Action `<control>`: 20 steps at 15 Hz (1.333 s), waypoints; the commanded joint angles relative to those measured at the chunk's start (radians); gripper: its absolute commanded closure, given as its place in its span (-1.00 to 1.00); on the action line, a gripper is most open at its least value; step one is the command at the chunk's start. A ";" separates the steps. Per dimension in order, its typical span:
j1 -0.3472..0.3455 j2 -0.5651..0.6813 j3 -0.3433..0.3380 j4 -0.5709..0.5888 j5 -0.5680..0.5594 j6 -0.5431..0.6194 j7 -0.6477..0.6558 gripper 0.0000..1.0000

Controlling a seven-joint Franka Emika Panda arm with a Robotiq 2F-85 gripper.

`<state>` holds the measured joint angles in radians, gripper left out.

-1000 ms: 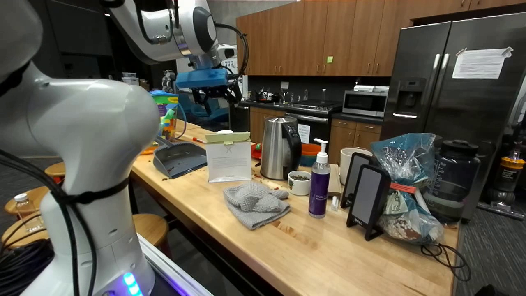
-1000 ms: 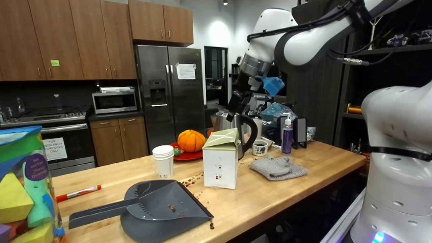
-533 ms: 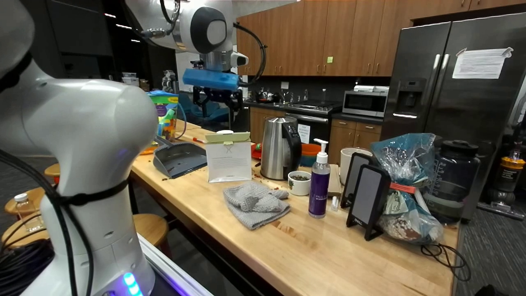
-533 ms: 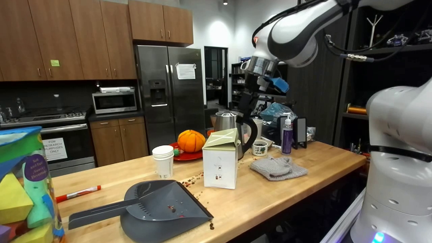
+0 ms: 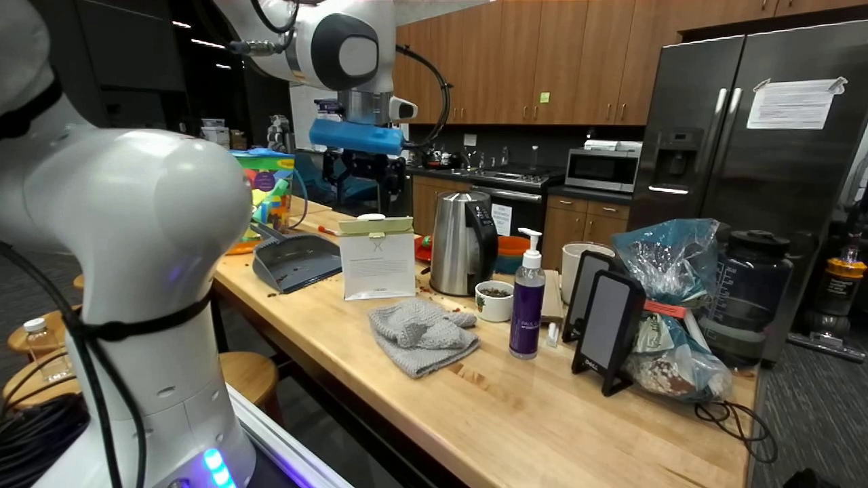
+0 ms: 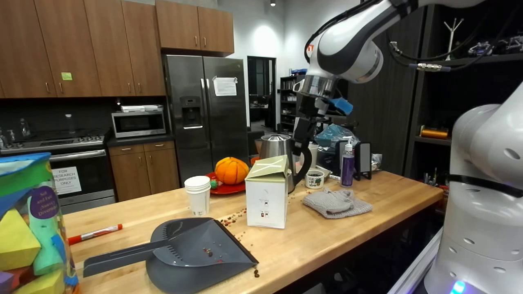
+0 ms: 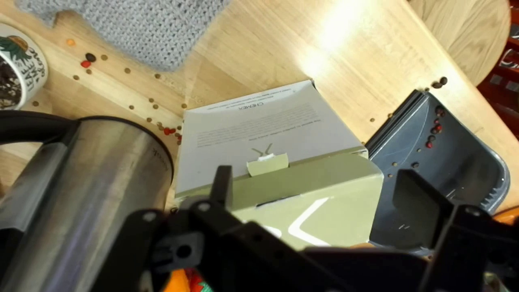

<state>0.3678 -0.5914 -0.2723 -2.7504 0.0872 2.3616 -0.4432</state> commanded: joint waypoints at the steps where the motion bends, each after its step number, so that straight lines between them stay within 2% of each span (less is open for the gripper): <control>1: -0.053 0.058 0.076 -0.001 0.018 0.028 -0.030 -1.00; 9: -0.091 0.153 0.181 -0.019 -0.011 0.110 -0.016 -1.00; 20: -0.130 0.207 0.229 -0.017 -0.029 0.225 0.006 -1.00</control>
<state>0.2633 -0.3949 -0.0632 -2.7690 0.0793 2.5516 -0.4435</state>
